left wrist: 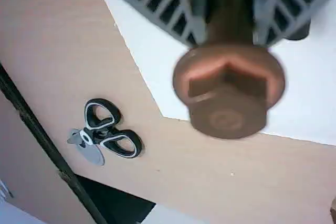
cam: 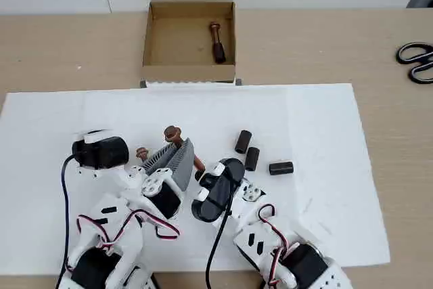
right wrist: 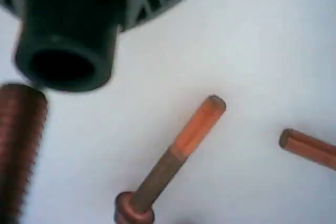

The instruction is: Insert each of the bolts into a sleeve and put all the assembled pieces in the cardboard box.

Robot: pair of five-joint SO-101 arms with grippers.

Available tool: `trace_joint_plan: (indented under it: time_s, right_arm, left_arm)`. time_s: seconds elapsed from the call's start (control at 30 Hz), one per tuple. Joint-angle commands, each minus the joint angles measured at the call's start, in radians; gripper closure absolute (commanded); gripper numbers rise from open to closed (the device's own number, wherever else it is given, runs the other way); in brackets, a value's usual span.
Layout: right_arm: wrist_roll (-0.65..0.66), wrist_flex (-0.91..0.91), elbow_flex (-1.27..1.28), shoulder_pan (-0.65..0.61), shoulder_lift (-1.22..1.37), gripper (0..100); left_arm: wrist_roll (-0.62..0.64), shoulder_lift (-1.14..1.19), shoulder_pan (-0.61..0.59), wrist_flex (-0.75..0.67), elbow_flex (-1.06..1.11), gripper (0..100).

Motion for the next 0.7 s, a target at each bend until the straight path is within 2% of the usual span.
trace_joint_plan:
  time_s: [0.0, 0.47, 0.67]
  right_arm:
    - [0.005, -0.025, -0.046, -0.007, -0.015, 99.5]
    - [0.006, -0.068, -0.071, -0.005, -0.015, 99.5]
    - [0.006, -0.068, -0.071, 0.031, -0.013, 99.5]
  left_arm:
    - [0.000, -0.012, 0.002, -0.005, -0.008, 100]
    - [0.000, -0.012, 0.002, -0.002, -0.004, 100]
    - [0.000, -0.012, 0.002, -0.002, -0.002, 100]
